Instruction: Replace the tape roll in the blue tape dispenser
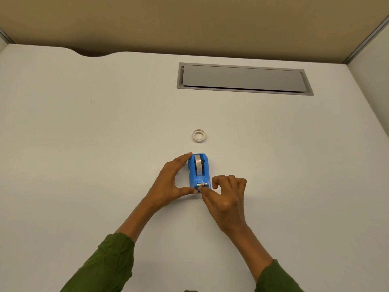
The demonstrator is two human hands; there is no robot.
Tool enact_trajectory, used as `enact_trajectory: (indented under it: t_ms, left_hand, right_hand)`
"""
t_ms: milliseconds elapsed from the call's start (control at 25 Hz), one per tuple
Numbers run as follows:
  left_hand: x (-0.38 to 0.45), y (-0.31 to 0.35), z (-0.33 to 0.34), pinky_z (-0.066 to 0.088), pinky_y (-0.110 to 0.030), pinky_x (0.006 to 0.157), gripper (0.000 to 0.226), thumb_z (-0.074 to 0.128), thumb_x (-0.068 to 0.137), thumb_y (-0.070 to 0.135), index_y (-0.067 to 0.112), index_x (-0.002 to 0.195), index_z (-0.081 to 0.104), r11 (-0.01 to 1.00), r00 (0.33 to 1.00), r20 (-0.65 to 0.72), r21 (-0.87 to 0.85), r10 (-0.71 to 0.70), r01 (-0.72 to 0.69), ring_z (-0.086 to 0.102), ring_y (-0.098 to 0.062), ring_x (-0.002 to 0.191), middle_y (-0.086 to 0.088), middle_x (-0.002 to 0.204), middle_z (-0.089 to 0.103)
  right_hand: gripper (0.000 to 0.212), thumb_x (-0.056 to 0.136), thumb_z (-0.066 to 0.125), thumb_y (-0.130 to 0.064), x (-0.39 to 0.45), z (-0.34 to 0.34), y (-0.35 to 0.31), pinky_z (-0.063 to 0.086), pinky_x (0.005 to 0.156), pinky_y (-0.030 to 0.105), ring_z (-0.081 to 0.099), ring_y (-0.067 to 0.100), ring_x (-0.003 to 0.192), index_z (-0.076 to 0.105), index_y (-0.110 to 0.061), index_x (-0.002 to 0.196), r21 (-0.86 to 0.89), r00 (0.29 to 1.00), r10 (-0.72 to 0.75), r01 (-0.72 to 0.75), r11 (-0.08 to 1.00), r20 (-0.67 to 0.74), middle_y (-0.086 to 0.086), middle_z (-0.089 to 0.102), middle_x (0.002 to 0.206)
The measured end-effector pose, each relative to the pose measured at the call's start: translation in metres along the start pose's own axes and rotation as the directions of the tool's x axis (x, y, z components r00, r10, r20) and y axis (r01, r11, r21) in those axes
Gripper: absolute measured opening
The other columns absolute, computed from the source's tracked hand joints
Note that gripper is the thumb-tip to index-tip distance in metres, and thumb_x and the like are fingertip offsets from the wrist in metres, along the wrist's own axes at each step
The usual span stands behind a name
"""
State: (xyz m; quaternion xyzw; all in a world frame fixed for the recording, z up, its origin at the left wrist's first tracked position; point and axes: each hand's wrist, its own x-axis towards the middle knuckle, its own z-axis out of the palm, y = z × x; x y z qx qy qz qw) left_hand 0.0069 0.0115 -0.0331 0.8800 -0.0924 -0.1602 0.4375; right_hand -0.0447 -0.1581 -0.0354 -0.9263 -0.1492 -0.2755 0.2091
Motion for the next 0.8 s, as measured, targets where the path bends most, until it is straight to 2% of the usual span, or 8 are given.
enact_trajectory:
  t_ms: [120,240,320,440,520,600,680,800]
  left_hand:
    - [0.000,0.000,-0.001,0.035,-0.030,0.101,0.091,0.078,0.064,0.037,0.032,0.138,0.025,1.000,1.000,-0.004,-0.018,0.001,-0.001,0.037,-0.012,0.127,0.005,0.147,0.034]
    - [0.001,0.000,-0.001,0.034,-0.028,0.100,0.093,0.080,0.062,0.037,0.036,0.136,0.023,0.999,1.000,0.016,-0.034,-0.012,0.013,0.037,-0.011,0.127,0.005,0.147,0.034]
    - [0.001,0.001,-0.002,0.033,-0.030,0.102,0.095,0.080,0.060,0.038,0.043,0.133,0.019,0.999,0.999,0.044,-0.045,-0.014,0.016,0.036,-0.009,0.126,0.007,0.147,0.033]
    - [0.000,0.002,-0.004,0.034,-0.032,0.103,0.096,0.080,0.058,0.042,0.047,0.131,0.018,0.997,0.997,0.066,-0.074,-0.030,0.035,0.036,-0.005,0.123,0.009,0.147,0.032]
    - [-0.002,0.005,-0.004,0.034,-0.032,0.104,0.096,0.078,0.057,0.046,0.045,0.133,0.020,0.994,0.997,0.072,-0.097,-0.043,0.050,0.036,-0.004,0.123,0.013,0.144,0.033]
    - [-0.003,0.009,-0.004,0.035,-0.035,0.106,0.094,0.075,0.057,0.050,0.043,0.134,0.022,0.990,0.998,0.053,-0.131,-0.044,0.051,0.037,-0.006,0.124,0.014,0.143,0.034]
    - [-0.003,0.012,-0.004,0.035,-0.042,0.108,0.094,0.074,0.059,0.049,0.037,0.136,0.024,0.989,0.998,0.037,-0.133,-0.055,0.060,0.038,-0.010,0.126,0.009,0.144,0.035]
    - [-0.006,0.016,-0.004,0.035,-0.042,0.108,0.098,0.075,0.056,0.050,0.037,0.137,0.022,0.986,0.998,0.014,-0.152,-0.061,0.062,0.036,-0.013,0.129,0.008,0.146,0.033]
  right_hand:
    - [0.020,0.078,0.065,-0.031,-0.003,0.001,0.001,0.027,0.068,0.034,0.042,0.016,0.080,0.074,-0.014,0.084,-0.032,1.000,0.003,-0.004,0.999,-0.023,0.011,0.066,0.073]
    - [0.021,0.083,0.060,-0.032,-0.005,0.002,0.002,0.025,0.069,0.034,0.041,0.016,0.080,0.073,-0.015,0.085,-0.070,0.999,0.000,-0.003,0.998,-0.040,0.010,0.065,0.073]
    - [0.019,0.082,0.062,-0.031,-0.007,0.003,0.001,0.027,0.068,0.036,0.042,0.017,0.079,0.073,-0.016,0.084,-0.105,0.999,-0.009,0.006,0.994,-0.031,0.009,0.065,0.073]
    - [0.015,0.070,0.078,-0.027,-0.015,0.004,-0.002,0.039,0.063,0.038,0.052,0.019,0.071,0.073,-0.018,0.081,-0.150,0.998,0.025,-0.016,0.989,0.057,0.006,0.064,0.071]
    - [0.017,0.065,0.082,-0.020,-0.021,0.002,0.000,0.041,0.059,0.037,0.055,0.022,0.064,0.073,-0.015,0.079,-0.085,0.988,0.126,-0.118,0.989,0.094,0.007,0.061,0.069]
    - [0.018,0.065,0.083,-0.012,-0.022,-0.001,0.000,0.042,0.057,0.037,0.054,0.023,0.065,0.072,-0.013,0.079,0.052,0.953,0.274,-0.282,0.958,0.129,0.009,0.060,0.071]
    - [0.018,0.067,0.081,-0.008,-0.021,-0.005,0.000,0.046,0.058,0.035,0.053,0.020,0.071,0.073,-0.013,0.082,0.174,0.883,0.432,-0.462,0.870,0.186,0.008,0.058,0.077]
    - [0.020,0.073,0.077,-0.007,-0.014,-0.019,0.007,0.045,0.060,0.017,0.053,0.011,0.071,0.072,-0.022,0.085,0.381,0.782,0.579,-0.620,0.686,0.229,0.000,0.056,0.081]
